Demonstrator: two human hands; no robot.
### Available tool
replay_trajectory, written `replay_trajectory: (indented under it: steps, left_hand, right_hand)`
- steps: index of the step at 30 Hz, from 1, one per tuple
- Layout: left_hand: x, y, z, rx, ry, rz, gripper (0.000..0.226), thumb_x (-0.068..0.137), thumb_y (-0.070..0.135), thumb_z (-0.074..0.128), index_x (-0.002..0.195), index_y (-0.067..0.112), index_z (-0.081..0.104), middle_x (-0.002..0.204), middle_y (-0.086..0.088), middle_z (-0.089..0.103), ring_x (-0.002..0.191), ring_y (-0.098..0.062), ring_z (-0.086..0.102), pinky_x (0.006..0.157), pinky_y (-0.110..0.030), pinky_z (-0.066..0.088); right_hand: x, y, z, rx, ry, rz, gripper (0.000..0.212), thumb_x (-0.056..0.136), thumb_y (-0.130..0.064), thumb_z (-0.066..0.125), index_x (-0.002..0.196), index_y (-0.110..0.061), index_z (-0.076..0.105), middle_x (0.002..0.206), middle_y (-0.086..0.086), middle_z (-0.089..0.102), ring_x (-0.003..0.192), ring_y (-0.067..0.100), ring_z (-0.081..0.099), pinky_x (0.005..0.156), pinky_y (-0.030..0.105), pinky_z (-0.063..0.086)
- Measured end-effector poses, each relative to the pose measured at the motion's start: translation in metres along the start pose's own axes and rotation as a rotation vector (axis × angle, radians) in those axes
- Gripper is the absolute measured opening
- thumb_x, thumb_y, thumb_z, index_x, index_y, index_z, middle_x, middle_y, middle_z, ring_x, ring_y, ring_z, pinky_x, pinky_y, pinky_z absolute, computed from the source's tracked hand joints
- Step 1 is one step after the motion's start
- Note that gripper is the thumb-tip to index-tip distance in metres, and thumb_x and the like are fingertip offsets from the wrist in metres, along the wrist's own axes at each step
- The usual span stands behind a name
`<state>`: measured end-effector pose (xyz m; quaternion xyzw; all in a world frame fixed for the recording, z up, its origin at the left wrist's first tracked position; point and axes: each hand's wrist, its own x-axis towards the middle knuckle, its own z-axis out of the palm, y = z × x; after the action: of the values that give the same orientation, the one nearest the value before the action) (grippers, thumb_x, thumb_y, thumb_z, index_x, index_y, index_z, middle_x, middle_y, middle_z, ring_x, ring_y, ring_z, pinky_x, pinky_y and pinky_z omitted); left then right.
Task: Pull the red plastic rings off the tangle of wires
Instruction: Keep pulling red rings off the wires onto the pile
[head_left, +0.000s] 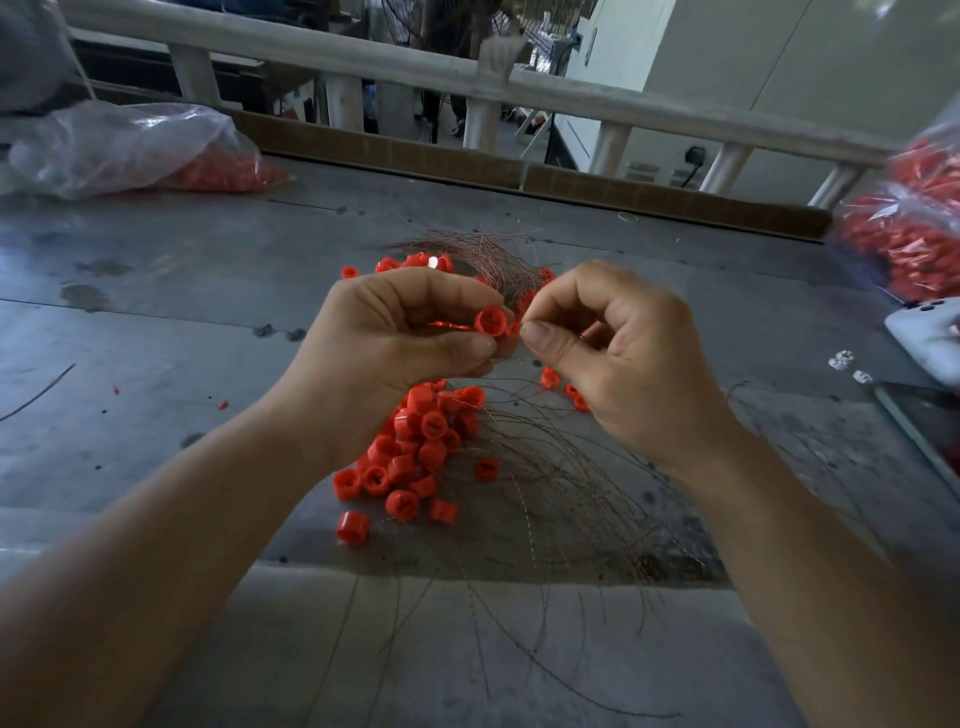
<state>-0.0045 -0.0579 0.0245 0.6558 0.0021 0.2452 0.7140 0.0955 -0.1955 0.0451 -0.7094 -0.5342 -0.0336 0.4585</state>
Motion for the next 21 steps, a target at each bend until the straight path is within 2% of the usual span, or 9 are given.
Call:
replay_trajectory:
  steps: [3,6,9,21]
  left_hand:
    - [-0.0004,-0.0010,0.0008,0.051,0.033,0.016,0.032,0.046,0.022,0.076,0.078,0.022,0.070,0.073,0.001,0.069,0.066,-0.016,0.069,0.059,-0.020,0.053]
    - [-0.0007,-0.0013,0.0015,0.113,0.046,0.033,0.033,0.044,0.029,0.076,0.077,0.025,0.074,0.075,0.003,0.071,0.071,-0.013,0.069,0.066,-0.019,0.053]
    - [-0.0015,-0.0013,0.0025,0.102,0.036,0.026,0.030,0.046,0.028,0.075,0.076,0.025,0.075,0.078,0.002,0.073,0.077,-0.012,0.070,0.070,-0.017,0.053]
    - [-0.0023,-0.0004,0.0032,0.137,0.031,0.038,0.028,0.048,0.028,0.074,0.076,0.025,0.075,0.077,0.004,0.073,0.072,-0.010,0.069,0.066,-0.017,0.053]
  right_hand:
    - [-0.0008,-0.0013,0.0008,0.003,0.001,0.005,0.021,0.080,-0.011,0.064,0.072,-0.028,0.055,0.071,-0.012,0.054,0.061,0.002,0.054,0.057,0.011,0.041]
    - [-0.0015,-0.0026,0.0016,0.021,0.005,0.026,0.025,0.081,-0.008,0.065,0.071,-0.028,0.055,0.069,-0.012,0.055,0.058,0.002,0.055,0.054,0.011,0.042]
    - [-0.0020,-0.0036,0.0027,0.027,0.003,0.050,0.025,0.081,-0.008,0.065,0.071,-0.028,0.056,0.068,-0.012,0.055,0.056,0.002,0.053,0.054,0.011,0.042]
    - [-0.0035,-0.0051,0.0040,-0.047,-0.061,0.064,0.017,0.082,-0.009,0.065,0.073,-0.021,0.058,0.068,-0.012,0.054,0.060,0.002,0.053,0.056,0.011,0.041]
